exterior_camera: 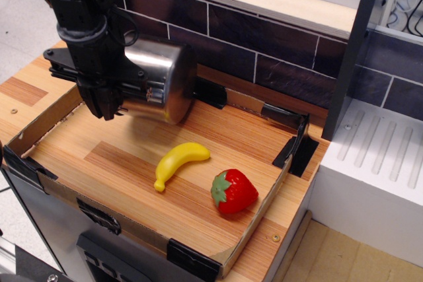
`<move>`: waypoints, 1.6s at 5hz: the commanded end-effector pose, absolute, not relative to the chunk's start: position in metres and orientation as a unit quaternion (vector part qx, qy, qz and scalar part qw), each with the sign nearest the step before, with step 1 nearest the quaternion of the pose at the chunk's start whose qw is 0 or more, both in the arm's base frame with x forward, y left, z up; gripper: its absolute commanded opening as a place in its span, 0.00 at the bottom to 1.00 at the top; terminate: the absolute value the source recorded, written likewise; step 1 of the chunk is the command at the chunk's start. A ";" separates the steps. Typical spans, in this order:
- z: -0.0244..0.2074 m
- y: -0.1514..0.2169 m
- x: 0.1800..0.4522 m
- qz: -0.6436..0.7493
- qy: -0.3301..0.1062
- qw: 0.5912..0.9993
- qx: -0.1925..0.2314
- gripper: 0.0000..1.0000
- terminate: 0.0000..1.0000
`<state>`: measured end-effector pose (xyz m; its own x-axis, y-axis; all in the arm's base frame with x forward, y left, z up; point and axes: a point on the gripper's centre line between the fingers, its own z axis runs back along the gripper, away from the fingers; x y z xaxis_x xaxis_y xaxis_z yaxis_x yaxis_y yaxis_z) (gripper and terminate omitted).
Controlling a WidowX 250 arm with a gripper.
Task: Upright metal pot
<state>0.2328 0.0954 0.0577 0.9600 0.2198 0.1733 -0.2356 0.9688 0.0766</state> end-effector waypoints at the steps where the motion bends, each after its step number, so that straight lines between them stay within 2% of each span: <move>1: 0.085 0.108 0.241 0.203 -0.167 0.958 0.118 0.00 0.00; 2: 0.099 0.112 0.237 0.235 -0.197 0.925 0.227 0.00 0.00; 3: 0.107 0.106 0.221 0.224 -0.169 0.917 0.285 0.00 0.00; 4: 0.105 0.097 0.207 0.205 -0.160 0.907 0.333 0.00 0.00; 5: 0.097 0.095 0.195 0.194 -0.105 0.906 0.361 0.00 0.00; 7: 0.073 0.102 0.188 0.194 -0.057 0.887 0.415 0.00 0.00; 8: 0.065 0.107 0.190 0.197 -0.052 0.872 0.446 0.00 0.00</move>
